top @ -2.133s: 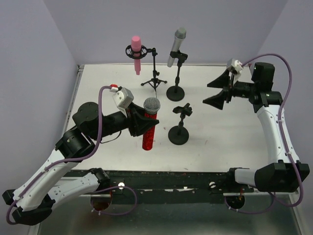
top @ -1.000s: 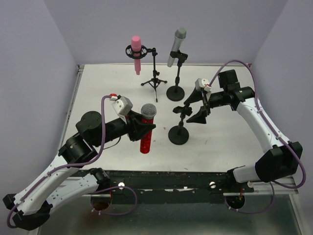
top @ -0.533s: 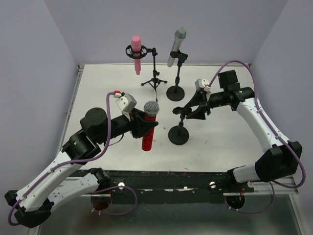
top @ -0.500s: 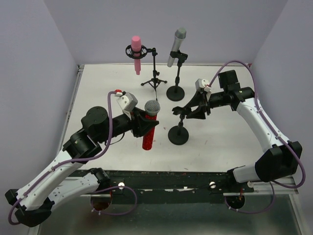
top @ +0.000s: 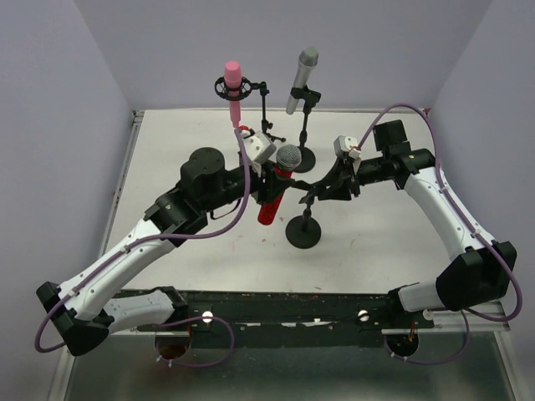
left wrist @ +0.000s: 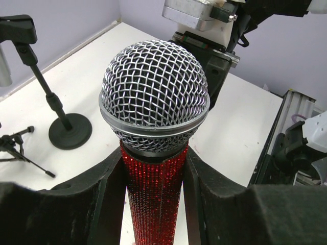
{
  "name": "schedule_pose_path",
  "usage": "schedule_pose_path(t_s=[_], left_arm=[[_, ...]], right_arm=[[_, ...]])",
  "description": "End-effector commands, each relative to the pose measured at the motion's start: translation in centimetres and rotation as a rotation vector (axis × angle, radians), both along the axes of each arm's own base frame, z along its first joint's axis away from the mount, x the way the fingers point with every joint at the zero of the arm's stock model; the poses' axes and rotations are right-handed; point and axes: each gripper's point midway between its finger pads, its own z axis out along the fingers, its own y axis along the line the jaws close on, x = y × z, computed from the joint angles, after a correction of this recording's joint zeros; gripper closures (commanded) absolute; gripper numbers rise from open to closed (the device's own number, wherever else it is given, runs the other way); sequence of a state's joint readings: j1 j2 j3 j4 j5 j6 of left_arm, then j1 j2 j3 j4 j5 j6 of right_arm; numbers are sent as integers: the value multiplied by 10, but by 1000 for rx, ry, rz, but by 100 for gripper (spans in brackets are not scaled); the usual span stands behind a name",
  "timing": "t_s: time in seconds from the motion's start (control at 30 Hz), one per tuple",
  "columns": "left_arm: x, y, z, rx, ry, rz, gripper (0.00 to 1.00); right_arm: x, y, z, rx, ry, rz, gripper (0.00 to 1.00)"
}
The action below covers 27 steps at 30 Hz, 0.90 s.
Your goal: Attach the microphones to the stand
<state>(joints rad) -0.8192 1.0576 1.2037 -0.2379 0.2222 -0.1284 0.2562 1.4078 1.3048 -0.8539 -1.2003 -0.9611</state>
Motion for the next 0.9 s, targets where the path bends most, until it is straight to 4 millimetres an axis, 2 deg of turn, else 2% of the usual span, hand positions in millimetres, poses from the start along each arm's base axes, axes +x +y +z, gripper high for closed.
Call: schedule_pose_path(t_s=[0.0, 0.17, 0.4, 0.87], left_arm=[[9, -25, 28, -78, -100, -68, 100], [17, -46, 22, -101, -67, -116, 100], [20, -59, 21, -154, -77, -146, 100], [23, -69, -35, -74, -63, -169, 100]], right_arm=[[-9, 1, 4, 14, 9, 10, 78], [-9, 1, 5, 16, 25, 2, 80], [-10, 1, 5, 15, 39, 3, 83], [-13, 2, 3, 17, 74, 11, 85]])
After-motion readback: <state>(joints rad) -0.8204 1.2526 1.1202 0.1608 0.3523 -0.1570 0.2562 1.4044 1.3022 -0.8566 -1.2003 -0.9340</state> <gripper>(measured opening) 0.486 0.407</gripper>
